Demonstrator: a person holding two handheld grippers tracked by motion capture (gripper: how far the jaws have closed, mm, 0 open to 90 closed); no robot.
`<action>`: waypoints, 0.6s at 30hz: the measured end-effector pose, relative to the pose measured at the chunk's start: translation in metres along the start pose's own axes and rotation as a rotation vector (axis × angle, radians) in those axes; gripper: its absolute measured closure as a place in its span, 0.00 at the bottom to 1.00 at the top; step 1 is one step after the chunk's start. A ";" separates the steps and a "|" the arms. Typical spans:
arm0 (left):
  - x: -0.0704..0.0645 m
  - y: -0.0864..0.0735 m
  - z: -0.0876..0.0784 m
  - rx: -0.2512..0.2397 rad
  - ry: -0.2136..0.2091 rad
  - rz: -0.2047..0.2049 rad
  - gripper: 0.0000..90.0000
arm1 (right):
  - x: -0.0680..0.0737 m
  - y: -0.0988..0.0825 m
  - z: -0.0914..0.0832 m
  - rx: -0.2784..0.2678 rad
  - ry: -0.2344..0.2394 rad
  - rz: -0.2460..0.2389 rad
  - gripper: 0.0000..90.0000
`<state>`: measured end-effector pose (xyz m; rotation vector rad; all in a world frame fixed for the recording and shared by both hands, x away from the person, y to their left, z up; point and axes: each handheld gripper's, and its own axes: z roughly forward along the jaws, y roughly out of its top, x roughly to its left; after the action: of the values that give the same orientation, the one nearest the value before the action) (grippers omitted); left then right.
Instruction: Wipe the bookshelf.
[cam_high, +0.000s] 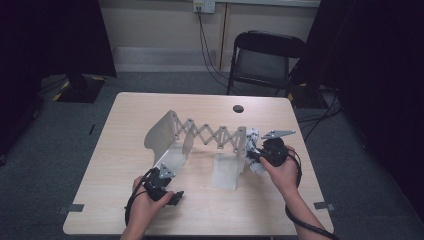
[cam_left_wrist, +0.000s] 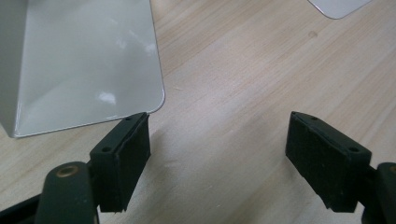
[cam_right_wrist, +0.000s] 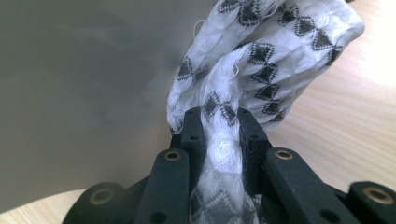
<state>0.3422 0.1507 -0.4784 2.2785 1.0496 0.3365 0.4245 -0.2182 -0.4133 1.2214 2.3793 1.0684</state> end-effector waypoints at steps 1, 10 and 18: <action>0.000 0.000 0.000 0.000 0.000 0.000 0.24 | 0.000 -0.002 0.002 0.006 0.002 0.001 0.86; -0.001 0.000 0.000 -0.008 -0.004 -0.004 0.24 | 0.001 -0.020 0.018 0.052 -0.003 0.002 0.85; -0.002 0.001 0.000 -0.014 -0.004 -0.004 0.24 | 0.002 -0.026 0.027 0.071 -0.006 0.002 0.85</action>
<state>0.3416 0.1490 -0.4779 2.2633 1.0459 0.3370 0.4217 -0.2130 -0.4499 1.2480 2.4312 0.9877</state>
